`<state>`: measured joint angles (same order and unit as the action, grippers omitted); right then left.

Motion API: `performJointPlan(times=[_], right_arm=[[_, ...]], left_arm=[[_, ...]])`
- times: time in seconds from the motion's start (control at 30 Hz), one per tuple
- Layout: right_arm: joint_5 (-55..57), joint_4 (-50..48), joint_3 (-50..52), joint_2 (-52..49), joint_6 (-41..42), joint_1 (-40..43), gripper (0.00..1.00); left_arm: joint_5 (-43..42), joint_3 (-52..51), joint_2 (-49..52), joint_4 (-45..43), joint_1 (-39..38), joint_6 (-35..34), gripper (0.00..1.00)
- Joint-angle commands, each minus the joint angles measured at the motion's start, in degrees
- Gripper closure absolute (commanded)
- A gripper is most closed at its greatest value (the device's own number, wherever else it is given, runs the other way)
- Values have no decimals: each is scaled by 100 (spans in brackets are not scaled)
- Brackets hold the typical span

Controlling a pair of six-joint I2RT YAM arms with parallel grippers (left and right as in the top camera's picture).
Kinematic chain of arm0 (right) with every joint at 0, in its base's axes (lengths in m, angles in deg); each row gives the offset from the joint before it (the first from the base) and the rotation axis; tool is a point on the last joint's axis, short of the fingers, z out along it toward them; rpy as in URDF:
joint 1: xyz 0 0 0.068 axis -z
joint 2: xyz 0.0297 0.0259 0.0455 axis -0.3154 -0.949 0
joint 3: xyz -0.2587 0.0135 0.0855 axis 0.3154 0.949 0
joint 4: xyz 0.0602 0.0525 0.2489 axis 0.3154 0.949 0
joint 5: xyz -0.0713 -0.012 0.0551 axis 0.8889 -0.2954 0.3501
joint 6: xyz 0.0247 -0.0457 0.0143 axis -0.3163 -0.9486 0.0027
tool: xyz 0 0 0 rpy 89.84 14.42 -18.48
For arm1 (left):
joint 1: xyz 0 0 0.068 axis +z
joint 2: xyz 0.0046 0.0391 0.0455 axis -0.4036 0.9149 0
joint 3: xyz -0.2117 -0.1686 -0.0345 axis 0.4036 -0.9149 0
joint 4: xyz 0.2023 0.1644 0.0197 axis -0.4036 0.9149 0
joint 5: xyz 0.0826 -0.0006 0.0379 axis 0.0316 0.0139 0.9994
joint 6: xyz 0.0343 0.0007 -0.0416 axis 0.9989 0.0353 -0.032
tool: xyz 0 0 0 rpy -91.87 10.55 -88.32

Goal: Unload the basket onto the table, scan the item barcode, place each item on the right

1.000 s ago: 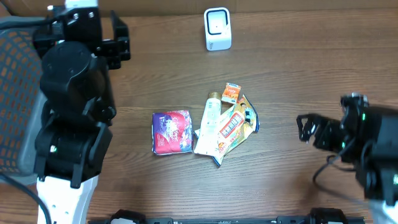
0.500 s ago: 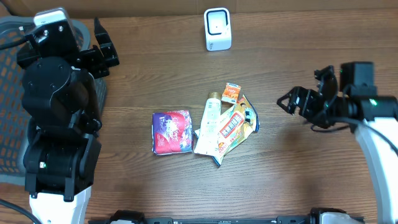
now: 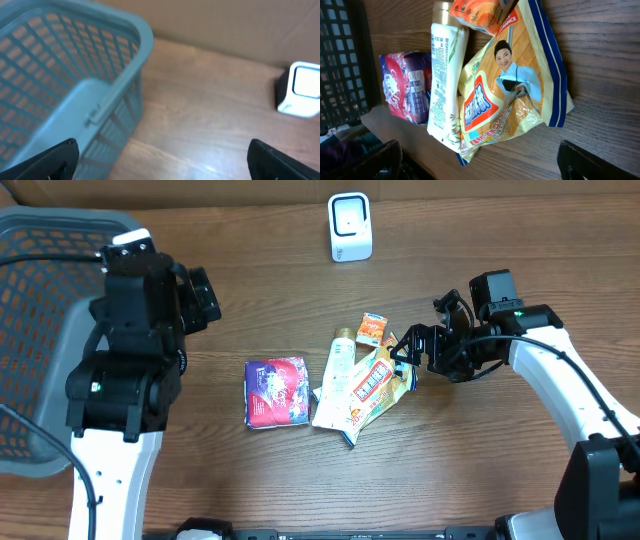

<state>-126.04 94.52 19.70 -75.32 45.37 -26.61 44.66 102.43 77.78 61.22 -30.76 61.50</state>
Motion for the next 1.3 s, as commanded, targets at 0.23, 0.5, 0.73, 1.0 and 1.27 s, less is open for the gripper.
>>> performJointPlan(times=[0.23,0.5,0.73,1.0,1.27], right_arm=[[918,-525,920,-7,1729,46,0],[186,-1784,1784,-11,1394,52,0],[46,-2339,2000,-11,839,52,7],[313,-2927,2000,-11,682,52,36],[308,-3042,2000,-13,422,50,38]], left_arm=[[-538,2,63,382,31,-361,0],[-544,2,61,774,28,-365,0],[-750,2,61,1108,28,-514,0],[-1663,-9,103,1401,9,-511,0],[-2455,-11,551,1620,-234,-645,0]])
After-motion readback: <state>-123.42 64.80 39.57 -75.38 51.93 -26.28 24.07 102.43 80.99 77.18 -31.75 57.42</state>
